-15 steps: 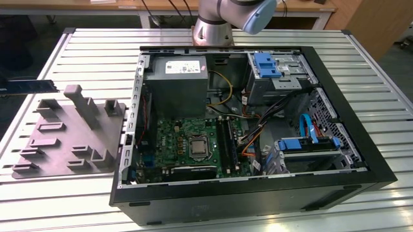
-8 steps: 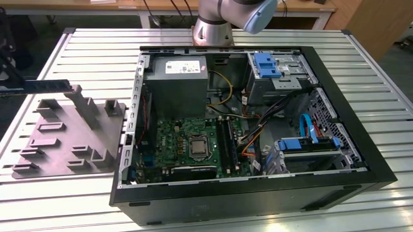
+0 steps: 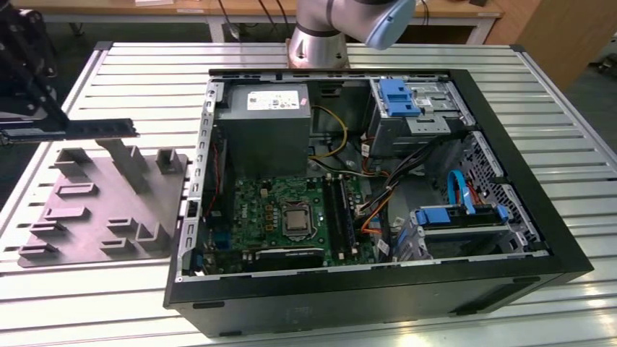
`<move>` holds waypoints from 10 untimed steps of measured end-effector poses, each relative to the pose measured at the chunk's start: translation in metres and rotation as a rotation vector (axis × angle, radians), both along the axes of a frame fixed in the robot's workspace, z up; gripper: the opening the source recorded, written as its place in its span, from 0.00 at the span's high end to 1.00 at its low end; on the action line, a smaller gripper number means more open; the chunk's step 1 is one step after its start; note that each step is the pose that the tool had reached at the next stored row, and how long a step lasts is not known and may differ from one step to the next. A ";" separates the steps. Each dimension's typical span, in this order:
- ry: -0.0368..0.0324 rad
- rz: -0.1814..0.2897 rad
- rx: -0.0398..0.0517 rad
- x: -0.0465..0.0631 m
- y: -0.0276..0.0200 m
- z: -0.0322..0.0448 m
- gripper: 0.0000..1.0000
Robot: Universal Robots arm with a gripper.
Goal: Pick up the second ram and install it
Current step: 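Pick up the second ram and move it above second insertion slot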
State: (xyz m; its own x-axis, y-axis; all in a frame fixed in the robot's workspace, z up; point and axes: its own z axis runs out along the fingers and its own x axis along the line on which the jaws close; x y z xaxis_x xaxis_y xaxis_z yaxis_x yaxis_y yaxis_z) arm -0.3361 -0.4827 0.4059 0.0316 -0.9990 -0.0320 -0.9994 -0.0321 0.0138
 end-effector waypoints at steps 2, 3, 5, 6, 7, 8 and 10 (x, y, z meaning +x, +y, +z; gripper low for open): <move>0.0001 0.000 -0.0001 0.007 0.0000 -0.0001 0.87; 0.0001 0.000 -0.0001 0.011 0.0000 -0.0001 0.87; 0.0001 0.000 0.0000 0.019 0.0000 -0.0003 0.87; 0.0001 0.000 -0.0001 0.022 0.0000 -0.0003 0.87; 0.0001 0.000 -0.0001 0.026 0.0000 -0.0003 0.87; 0.0001 0.000 0.0000 0.030 0.0000 -0.0004 0.87; 0.0001 0.000 0.0000 0.039 0.0000 -0.0006 0.87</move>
State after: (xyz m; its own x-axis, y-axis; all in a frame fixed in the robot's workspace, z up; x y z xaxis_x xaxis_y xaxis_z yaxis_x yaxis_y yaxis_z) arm -0.2967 -0.4826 0.4053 0.0315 -0.9990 -0.0319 -0.9994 -0.0319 0.0139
